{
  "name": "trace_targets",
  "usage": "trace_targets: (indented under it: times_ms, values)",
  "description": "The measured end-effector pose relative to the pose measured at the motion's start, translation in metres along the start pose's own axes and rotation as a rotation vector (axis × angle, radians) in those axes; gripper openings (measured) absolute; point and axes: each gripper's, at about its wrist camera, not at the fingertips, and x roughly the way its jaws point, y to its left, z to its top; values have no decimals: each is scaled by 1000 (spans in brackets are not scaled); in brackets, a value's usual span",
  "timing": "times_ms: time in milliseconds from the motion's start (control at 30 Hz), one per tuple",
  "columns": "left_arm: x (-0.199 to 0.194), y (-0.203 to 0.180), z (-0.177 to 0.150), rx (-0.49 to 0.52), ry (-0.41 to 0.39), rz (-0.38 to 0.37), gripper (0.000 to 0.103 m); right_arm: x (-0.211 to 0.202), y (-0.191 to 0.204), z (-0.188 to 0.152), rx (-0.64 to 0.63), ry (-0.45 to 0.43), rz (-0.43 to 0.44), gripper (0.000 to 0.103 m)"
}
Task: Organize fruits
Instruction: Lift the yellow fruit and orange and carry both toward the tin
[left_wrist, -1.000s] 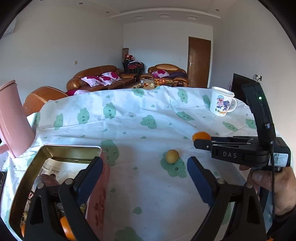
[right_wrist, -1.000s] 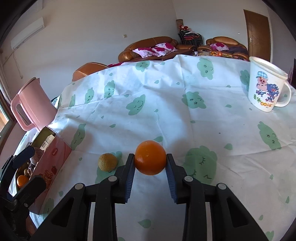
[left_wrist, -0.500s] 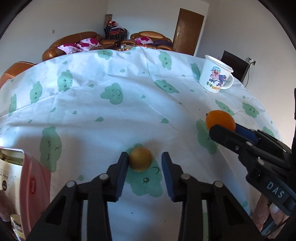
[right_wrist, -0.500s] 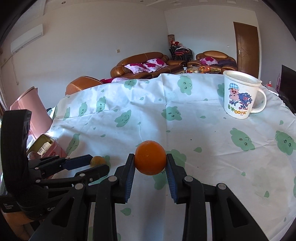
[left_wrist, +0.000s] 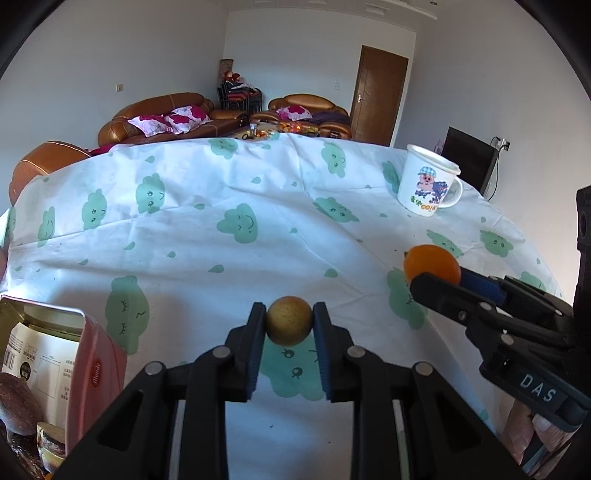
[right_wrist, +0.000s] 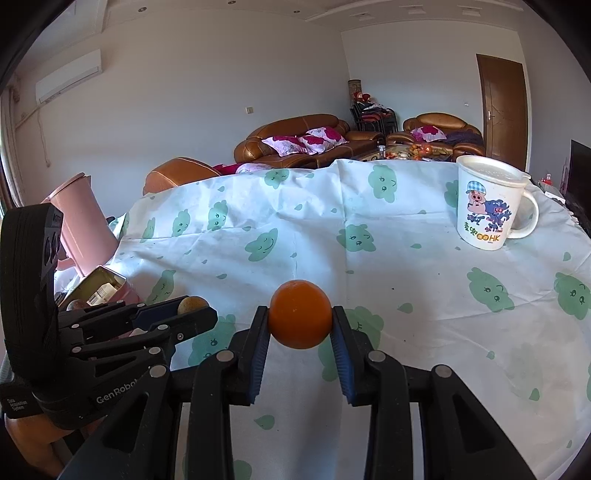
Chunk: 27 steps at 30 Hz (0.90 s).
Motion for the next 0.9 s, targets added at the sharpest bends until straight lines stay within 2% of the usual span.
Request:
trace_targets:
  times_ms: [400, 900]
  values:
    - [-20, 2, -1, -10, -109, 11, 27, -15, 6, -1, -38, -82, 19, 35]
    - [-36, -6, -4, 32, -198, 56, 27, -29, 13, -4, -70, -159, 27, 35]
